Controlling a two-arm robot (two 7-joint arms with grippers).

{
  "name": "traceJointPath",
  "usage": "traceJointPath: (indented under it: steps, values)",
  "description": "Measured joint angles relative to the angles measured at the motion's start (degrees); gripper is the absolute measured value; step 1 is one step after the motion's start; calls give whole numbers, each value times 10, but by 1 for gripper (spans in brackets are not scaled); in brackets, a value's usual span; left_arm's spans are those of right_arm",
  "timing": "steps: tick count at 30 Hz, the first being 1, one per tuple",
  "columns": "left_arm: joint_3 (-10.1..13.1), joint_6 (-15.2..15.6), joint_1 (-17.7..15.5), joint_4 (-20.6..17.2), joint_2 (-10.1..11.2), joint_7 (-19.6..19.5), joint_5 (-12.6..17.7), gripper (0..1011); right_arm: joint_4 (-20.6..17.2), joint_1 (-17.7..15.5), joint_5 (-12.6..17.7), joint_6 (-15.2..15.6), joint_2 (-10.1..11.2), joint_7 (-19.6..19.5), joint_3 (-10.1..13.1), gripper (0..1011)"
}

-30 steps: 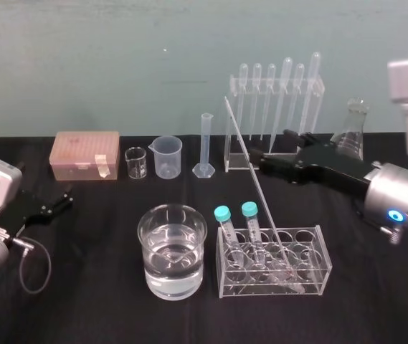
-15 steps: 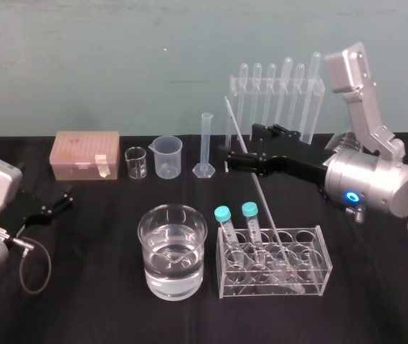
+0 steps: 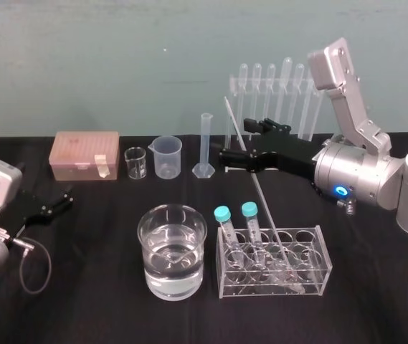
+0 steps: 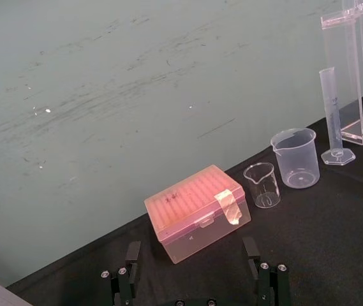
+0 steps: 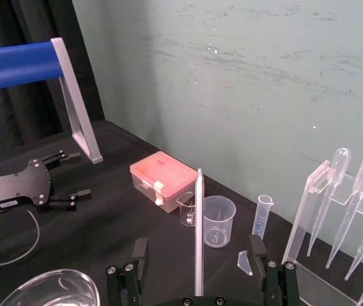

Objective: Hold the thermometer with one hand and immerse one end into the beaker, then reinsert it into the test tube rack.

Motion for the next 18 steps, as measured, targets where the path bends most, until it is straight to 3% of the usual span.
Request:
traceJointPath:
  steps: [10,18]
  values:
    - [0,0,0,0,0,0,0,1008,0,0,2,0,1,0,0,946]
    - [0,0,0,0,0,0,0,1008,-1,-1,3,1,1,0,1,693]
